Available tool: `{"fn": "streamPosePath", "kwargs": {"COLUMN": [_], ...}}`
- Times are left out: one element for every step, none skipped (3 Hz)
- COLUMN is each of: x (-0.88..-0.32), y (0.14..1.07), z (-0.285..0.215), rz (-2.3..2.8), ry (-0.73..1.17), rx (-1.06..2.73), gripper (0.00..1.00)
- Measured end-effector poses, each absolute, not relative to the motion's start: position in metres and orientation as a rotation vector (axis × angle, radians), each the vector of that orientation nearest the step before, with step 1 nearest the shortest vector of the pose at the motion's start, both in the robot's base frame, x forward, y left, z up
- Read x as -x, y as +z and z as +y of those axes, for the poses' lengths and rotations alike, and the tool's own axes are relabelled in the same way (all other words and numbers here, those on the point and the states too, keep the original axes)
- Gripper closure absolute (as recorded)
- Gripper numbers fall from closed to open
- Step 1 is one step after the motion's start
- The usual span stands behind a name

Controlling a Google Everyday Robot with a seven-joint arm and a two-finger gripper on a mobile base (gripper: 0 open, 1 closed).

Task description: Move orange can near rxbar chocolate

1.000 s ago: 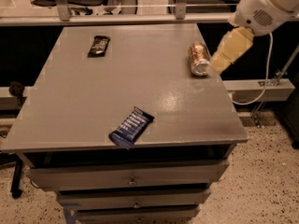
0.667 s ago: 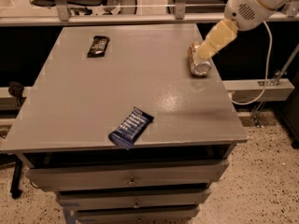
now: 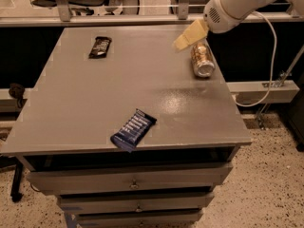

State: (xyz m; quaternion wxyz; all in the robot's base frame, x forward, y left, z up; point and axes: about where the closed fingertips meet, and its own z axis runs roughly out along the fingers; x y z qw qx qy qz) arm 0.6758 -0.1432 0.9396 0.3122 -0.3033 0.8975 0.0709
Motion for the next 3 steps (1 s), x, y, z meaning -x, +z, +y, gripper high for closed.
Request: {"fn": "streamPosePath", "kwargs": {"x": [-0.702, -0.720, -0.731], "y": [0.922, 0.899, 0.878], "z": [-0.140, -0.147, -0.150], "rz": [2.424, 2.486, 2.542], "ry": [0.119, 0.039, -0.008], "rx": [0.686, 0.612, 0.568], "gripper": [0.00, 0.00, 0.00]}}
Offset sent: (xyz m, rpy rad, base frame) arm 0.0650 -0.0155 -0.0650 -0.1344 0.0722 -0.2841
